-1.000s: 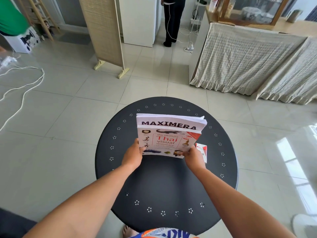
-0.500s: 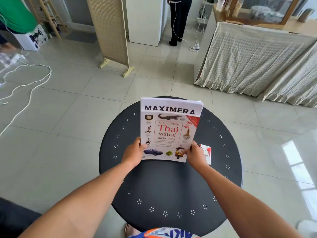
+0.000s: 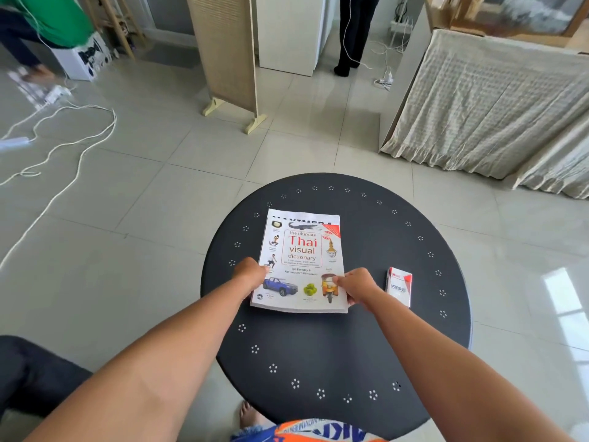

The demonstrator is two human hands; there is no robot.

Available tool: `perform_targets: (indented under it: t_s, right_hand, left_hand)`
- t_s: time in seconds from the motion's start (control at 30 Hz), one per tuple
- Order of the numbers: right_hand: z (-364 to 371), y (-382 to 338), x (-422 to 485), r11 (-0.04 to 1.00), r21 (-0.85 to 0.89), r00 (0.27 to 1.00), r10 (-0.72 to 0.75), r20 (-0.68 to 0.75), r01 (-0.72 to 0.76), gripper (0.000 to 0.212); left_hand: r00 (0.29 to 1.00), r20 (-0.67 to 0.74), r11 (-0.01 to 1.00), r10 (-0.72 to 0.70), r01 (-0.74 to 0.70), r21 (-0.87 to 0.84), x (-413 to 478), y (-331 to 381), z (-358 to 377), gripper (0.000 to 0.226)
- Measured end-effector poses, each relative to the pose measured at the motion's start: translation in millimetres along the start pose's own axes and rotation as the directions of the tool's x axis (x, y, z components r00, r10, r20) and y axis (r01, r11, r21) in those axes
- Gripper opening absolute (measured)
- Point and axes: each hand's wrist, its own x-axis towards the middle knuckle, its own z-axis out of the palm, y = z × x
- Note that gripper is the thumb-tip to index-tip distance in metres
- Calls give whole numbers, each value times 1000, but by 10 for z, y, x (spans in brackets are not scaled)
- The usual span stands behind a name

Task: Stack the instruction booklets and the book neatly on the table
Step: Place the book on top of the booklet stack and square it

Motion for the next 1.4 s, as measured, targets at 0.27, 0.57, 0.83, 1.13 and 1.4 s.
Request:
perform_targets:
  t_s: [0.27, 0.57, 0.83, 1.13, 1.4]
  right_hand:
    - [134, 73, 30, 989, -25, 989, 148, -26, -149, 23]
    - [260, 176, 44, 988, -105, 990, 104, -99, -114, 27]
    - [296, 210, 83, 990, -96, 982, 89, -167, -106, 29]
    - [368, 265, 170, 988, -118, 975, 72, -211, -99, 29]
    - [372, 338, 198, 991, -131, 977, 7, -213, -35, 27]
  left_hand:
    - [997, -30, 994, -78, 75, -75, 111, -140, 56, 27]
    - [993, -57, 994, -103, 105, 20, 117, -184, 108, 27]
    - [994, -72, 993, -87, 92, 68, 158, -195, 127, 26]
    - [992, -96, 990, -81, 91, 104, 218, -250, 155, 35]
    - [985, -154, 994, -72, 84, 71, 143, -149, 208, 46]
